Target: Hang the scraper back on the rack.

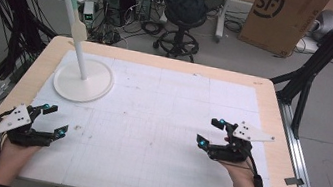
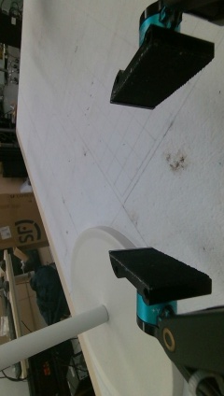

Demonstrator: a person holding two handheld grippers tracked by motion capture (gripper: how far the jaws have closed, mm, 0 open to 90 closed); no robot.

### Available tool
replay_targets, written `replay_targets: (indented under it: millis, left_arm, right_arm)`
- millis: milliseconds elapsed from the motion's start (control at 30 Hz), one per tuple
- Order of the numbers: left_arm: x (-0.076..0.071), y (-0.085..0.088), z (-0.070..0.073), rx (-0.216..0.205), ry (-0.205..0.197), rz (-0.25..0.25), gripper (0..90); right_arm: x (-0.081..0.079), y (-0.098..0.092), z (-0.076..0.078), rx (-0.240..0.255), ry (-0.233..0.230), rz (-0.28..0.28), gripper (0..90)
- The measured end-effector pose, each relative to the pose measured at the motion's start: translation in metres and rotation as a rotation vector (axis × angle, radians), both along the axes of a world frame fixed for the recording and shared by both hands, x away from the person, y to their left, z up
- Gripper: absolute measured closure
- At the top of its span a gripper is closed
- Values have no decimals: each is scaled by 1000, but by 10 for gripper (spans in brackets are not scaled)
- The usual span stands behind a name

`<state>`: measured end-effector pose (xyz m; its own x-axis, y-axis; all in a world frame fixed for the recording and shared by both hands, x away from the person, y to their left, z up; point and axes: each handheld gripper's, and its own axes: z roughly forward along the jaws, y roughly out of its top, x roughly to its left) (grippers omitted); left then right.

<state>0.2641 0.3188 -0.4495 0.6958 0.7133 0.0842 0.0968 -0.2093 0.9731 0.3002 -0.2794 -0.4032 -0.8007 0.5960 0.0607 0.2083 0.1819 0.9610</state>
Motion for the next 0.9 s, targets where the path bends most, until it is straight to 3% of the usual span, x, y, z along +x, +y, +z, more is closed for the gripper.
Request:
replay_targets:
  millis: [367,533,900]
  left_arm:
    - [1,1,0,-4,10,1,213]
    - [1,0,0,0,6,1,213]
    - [0,0,0,1,1,-1,212]
  right_arm:
    - [-15,-19,-37,-2,10,-95,178]
    - [-17,-26,-42,-15,7,-128,188]
    - [-17,-28,-44,-2,19,-137,190]
